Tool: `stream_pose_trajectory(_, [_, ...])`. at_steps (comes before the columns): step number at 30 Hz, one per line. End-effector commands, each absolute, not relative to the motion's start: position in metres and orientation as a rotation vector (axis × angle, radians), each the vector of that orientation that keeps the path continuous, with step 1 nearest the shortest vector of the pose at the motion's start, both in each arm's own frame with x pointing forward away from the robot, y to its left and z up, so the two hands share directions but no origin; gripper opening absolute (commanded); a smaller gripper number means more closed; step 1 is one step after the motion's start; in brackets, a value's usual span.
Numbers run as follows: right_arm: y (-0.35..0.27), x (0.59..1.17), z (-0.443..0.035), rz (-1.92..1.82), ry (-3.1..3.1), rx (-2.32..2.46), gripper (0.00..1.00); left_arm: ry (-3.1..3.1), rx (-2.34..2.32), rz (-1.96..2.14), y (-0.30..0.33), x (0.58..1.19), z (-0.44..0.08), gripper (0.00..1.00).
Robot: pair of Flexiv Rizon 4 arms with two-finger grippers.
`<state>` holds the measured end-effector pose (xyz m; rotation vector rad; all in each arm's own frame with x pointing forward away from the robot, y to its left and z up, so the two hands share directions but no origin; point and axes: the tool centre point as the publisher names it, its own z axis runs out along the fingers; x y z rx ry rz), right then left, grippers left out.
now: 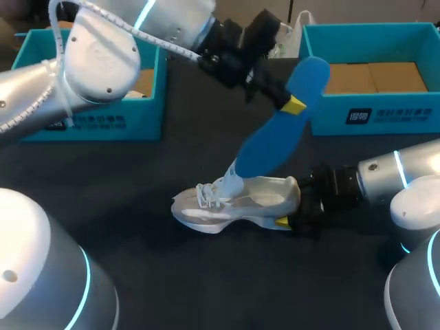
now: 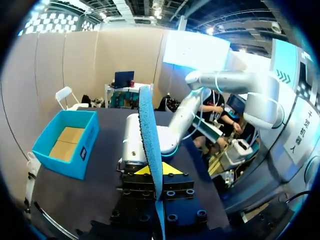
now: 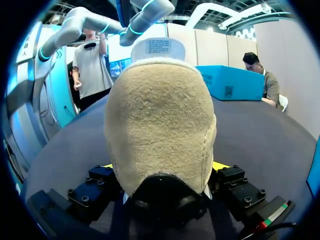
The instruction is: Take the shoe out of the shoebox, open the shoe tongue, remove and reinsert the insole, then place the shoe into the shoebox
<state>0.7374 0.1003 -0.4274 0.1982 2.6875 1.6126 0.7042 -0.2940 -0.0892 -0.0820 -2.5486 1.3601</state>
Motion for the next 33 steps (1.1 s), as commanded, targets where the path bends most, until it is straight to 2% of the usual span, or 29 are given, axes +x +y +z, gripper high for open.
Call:
stream_pose_trajectory(1, [0.101, 0.736, -0.427, 1.607, 2.69, 0.2, 0.0, -2.499, -0.089, 1.421, -0.283, 0.71, -0.094, 0.0])
stream_pose_trajectory(17, [0.101, 0.736, -0.427, 1.607, 2.69, 0.2, 0.0, -2.499, -0.089, 1.421, -0.283, 0.71, -0.094, 0.0])
stream_pose_trajectory(33, [0.101, 0.736, -0.427, 1.607, 2.69, 0.2, 0.0, -2.171, 0.344, 1.566, -0.284, 0.686, -0.006, 0.0])
